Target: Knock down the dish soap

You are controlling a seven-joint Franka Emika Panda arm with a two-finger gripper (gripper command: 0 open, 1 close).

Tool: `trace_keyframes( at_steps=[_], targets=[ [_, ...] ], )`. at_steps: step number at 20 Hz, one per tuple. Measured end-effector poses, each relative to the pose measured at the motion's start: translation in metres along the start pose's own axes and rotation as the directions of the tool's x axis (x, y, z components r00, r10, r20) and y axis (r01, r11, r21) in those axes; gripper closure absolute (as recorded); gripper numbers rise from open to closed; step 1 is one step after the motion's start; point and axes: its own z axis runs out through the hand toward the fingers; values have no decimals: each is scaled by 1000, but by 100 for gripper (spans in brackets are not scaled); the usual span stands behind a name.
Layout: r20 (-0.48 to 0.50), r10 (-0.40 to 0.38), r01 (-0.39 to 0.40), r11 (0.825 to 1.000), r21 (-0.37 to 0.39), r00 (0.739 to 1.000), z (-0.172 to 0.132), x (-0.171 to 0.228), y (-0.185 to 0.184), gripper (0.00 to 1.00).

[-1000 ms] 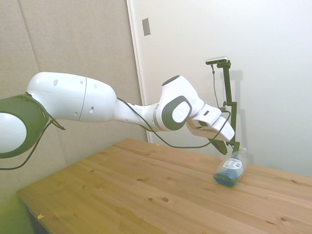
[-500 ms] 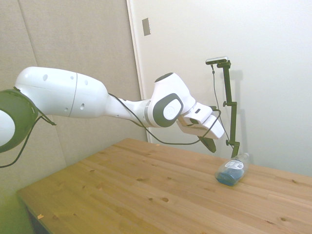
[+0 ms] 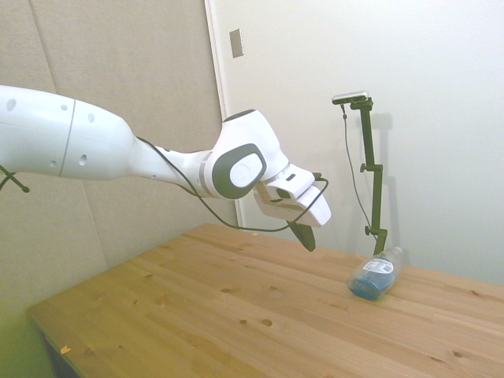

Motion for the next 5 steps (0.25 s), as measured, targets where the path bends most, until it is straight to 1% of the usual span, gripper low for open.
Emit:
trace_keyframes(
  at_steps=[5],
  targets=[
    [74, -30, 29, 999, 17, 997, -25, -38, 21, 100]
  ],
)
